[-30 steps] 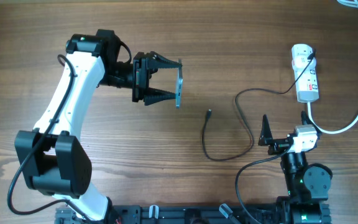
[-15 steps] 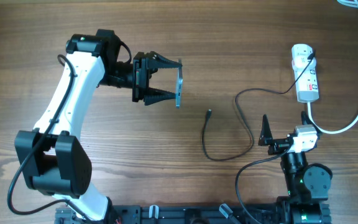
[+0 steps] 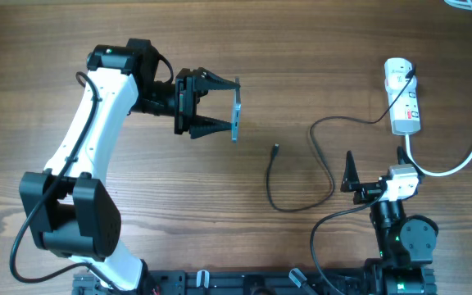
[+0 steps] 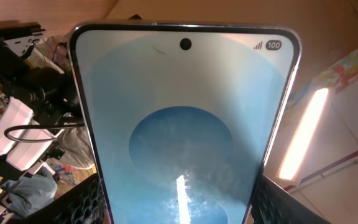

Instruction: Plug charger to phone and switch on socket

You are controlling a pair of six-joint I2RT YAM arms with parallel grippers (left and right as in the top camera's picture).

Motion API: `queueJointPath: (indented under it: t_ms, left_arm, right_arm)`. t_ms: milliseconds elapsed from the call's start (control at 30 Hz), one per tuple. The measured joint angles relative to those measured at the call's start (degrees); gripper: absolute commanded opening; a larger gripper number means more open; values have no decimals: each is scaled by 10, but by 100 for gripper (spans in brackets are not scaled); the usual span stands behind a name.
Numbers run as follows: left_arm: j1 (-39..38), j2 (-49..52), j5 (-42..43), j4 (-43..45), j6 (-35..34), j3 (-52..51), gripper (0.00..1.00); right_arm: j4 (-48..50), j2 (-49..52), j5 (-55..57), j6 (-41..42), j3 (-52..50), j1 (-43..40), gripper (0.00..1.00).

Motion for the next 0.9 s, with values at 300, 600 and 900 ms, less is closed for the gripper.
queueJointPath:
  t_ms: [300, 600, 900]
  left_arm:
    - [0, 0, 0, 0, 5, 0, 67]
    - [0, 0, 0, 0, 5, 0, 67]
    - [0, 0, 0, 0, 6, 0, 67]
  right_arm:
    - [0, 0, 0, 0, 0, 0, 100]
    - [0, 0, 0, 0, 0, 0, 100]
    - [0, 0, 0, 0, 0, 0, 100]
